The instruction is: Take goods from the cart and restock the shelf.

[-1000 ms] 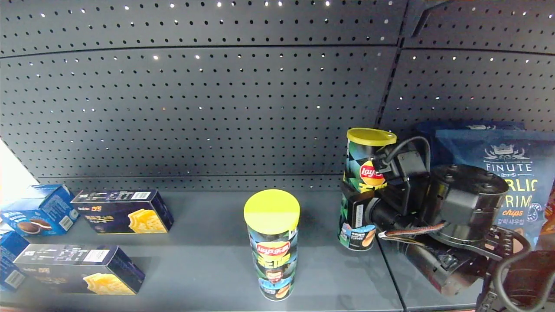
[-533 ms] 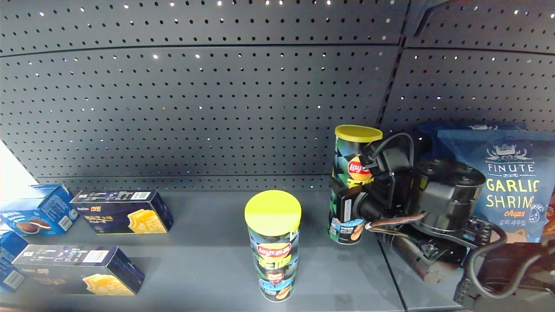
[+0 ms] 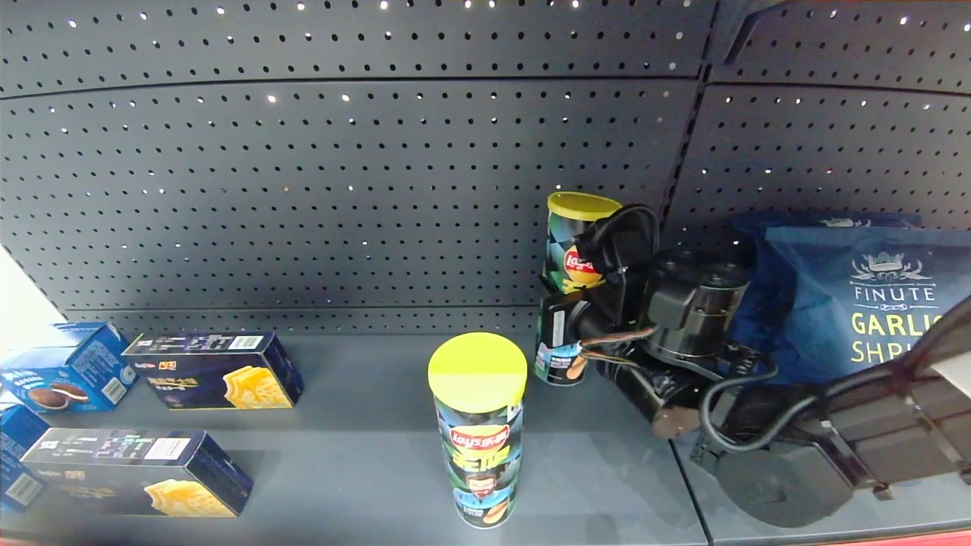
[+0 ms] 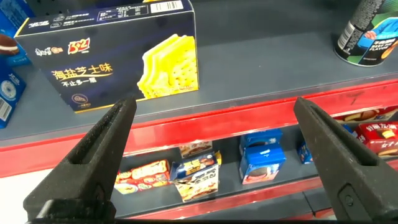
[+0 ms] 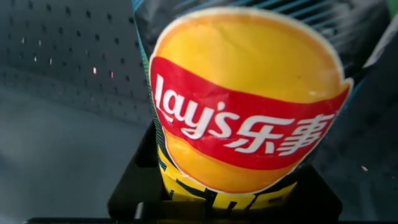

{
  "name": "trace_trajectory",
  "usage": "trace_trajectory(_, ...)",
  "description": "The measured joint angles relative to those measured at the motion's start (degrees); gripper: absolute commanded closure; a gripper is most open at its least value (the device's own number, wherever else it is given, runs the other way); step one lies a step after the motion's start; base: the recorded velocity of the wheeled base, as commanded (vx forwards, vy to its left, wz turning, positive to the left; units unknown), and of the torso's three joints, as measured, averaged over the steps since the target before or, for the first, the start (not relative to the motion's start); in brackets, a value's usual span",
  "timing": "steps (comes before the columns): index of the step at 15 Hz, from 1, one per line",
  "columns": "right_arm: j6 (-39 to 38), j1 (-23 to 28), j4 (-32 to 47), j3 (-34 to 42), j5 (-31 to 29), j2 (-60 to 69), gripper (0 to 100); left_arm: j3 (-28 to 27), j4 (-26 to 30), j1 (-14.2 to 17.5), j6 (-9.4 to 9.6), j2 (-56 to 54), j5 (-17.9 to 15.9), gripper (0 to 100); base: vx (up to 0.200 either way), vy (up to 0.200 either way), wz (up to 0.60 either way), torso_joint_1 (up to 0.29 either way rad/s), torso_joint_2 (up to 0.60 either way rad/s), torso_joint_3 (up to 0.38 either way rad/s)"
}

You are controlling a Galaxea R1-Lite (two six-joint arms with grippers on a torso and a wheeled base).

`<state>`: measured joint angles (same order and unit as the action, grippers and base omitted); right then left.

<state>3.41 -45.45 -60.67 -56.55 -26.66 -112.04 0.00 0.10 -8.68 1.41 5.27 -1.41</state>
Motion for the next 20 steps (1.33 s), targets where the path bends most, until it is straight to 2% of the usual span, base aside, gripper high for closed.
trace_trajectory(5, 0.5, 0.3, -0.8, -10.0, 0.0, -7.7, 100, 0.0, 0.0, 0.0, 0.00, 0.0, 0.0, 0, 0.000, 0.000, 0.00, 0.000, 0.00, 0.000)
trace_trajectory(10, 0.6, -0.6, -0.4, -16.9, -0.1, -13.4, 100, 0.0, 0.0, 0.0, -0.02, 0.0, 0.0, 0, 0.000, 0.000, 0.00, 0.000, 0.00, 0.000)
trace_trajectory(20, 1.5, -1.2, -1.0, -18.3, -0.1, -17.6, 100, 0.0, 0.0, 0.0, 0.00, 0.0, 0.0, 0, 0.000, 0.000, 0.00, 0.000, 0.00, 0.000)
